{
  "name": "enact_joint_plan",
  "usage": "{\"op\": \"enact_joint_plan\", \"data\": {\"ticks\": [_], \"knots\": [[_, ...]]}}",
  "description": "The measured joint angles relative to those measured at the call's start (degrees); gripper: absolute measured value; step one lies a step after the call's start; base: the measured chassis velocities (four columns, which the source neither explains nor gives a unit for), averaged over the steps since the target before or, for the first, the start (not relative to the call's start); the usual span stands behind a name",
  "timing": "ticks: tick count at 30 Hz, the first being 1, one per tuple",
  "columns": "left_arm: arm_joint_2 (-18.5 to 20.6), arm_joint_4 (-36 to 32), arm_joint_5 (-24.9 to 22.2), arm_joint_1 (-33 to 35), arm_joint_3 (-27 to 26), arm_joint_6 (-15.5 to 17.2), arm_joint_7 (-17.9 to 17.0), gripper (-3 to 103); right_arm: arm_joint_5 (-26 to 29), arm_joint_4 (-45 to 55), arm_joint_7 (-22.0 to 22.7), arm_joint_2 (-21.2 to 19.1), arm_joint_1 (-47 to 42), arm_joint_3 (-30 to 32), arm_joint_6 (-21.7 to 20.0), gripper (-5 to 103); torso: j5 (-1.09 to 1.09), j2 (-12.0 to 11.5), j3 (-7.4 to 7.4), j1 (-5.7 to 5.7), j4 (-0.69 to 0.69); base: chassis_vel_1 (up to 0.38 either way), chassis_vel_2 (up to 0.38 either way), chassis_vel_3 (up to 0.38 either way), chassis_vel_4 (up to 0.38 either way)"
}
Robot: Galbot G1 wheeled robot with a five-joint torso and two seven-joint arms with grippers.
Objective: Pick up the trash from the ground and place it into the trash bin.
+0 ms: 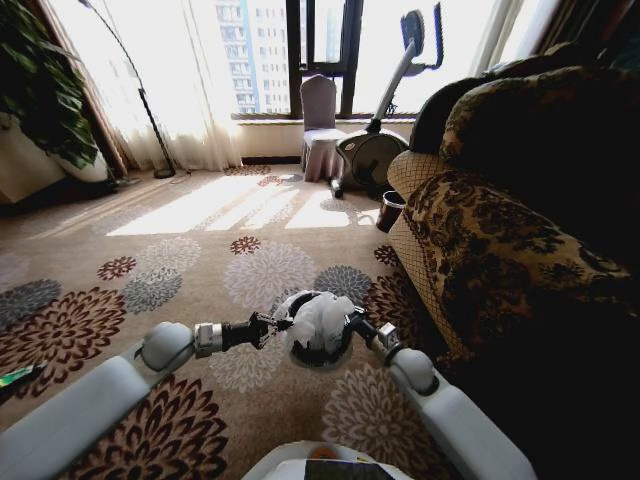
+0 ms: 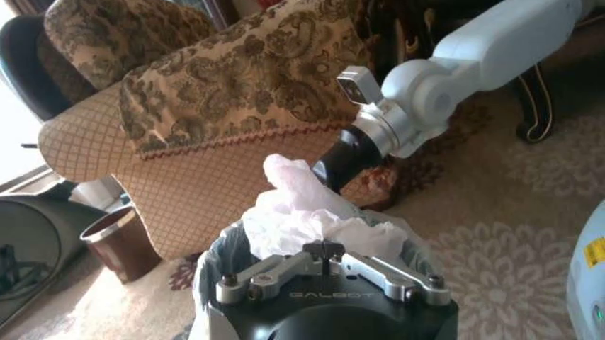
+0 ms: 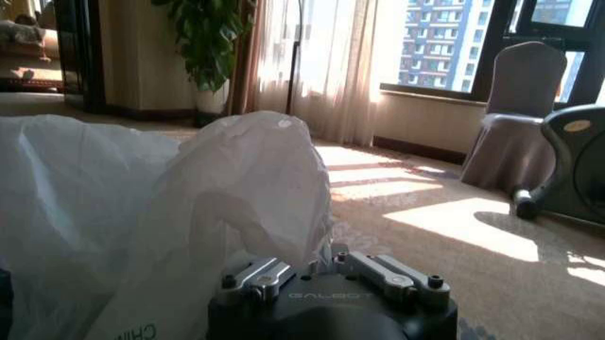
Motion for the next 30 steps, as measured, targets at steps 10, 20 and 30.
{"op": "enact_joint_plan", "data": {"ticks": [10,20,30], "knots": [[-0.6,2.6,7.4,-9.3,7.6,-1.0,1.1,0,0.8,4.3,-0.3,-2.7,0.8,-2.1,-1.5,4,0.01,0.0,0.0,0.0,-0.01,0.0,0.0,0.0,0.0],[-3.8,4.4,11.2,-11.2,11.3,-0.5,-6.3,7,0.4,6.7,-1.5,-3.7,-1.2,-2.5,-1.9,4,-0.02,0.0,0.0,0.0,-0.02,0.0,0.0,0.0,0.0],[-1.1,-0.1,4.2,-7.8,6.6,-1.0,-6.4,39,0.3,2.2,-2.4,-3.9,-0.9,-1.0,-0.5,4,0.01,0.0,0.0,0.0,-0.01,0.0,0.0,0.0,0.0]]}}
